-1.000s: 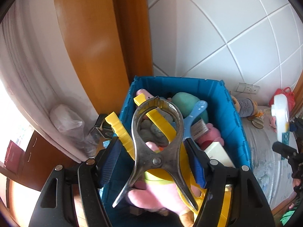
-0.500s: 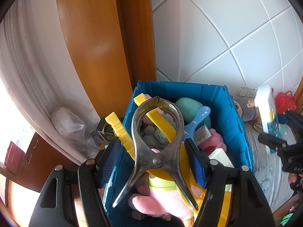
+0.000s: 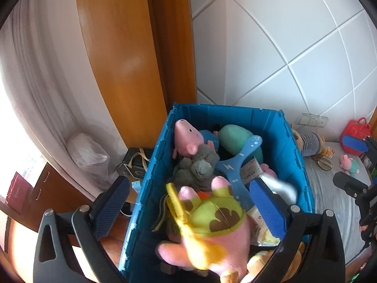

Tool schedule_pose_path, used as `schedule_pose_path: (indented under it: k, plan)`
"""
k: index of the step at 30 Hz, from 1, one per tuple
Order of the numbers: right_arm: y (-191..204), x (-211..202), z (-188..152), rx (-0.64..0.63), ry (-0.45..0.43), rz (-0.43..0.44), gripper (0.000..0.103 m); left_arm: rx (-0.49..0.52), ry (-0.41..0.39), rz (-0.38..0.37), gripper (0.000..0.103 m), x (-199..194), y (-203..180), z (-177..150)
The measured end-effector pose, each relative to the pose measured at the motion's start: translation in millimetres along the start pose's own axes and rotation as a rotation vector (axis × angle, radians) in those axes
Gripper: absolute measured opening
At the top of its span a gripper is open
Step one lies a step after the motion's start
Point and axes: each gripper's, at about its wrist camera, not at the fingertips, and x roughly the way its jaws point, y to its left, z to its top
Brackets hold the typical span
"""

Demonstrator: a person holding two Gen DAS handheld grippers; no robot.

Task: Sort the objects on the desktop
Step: 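Open both tools to drop the yellow clip and mosquito lamp into the crate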

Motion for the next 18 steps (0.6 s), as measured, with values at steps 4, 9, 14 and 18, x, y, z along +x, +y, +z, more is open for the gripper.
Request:
schedule_pose_path:
  k: [4,9,14,18]
  plan:
    - [-1.8,-17.5,-15.1,0.004,-0.005,-0.001,0.102,0.005,-0.005,-0.017,0.103,-10.0,-9.0,-7.3]
    - [-9.4,-45.7,-40.9,0.013,-0.006,-0.004,0.102,0.011,-0.01,-0.028,0.103,-24.8,-29.1,-20.3]
    - [-24.3,-78.0,-75.6,0.013,-0.007,0.008,0.102,0.015,-0.014,-0.019,0.103,-45.7,-62.8,-38.5]
    - [-46.4,-109.0,-107.1,0.017,-0.013,0.022,0.102,0.013,-0.028,0.032,0.103,-64.3,-98.0,-53.9]
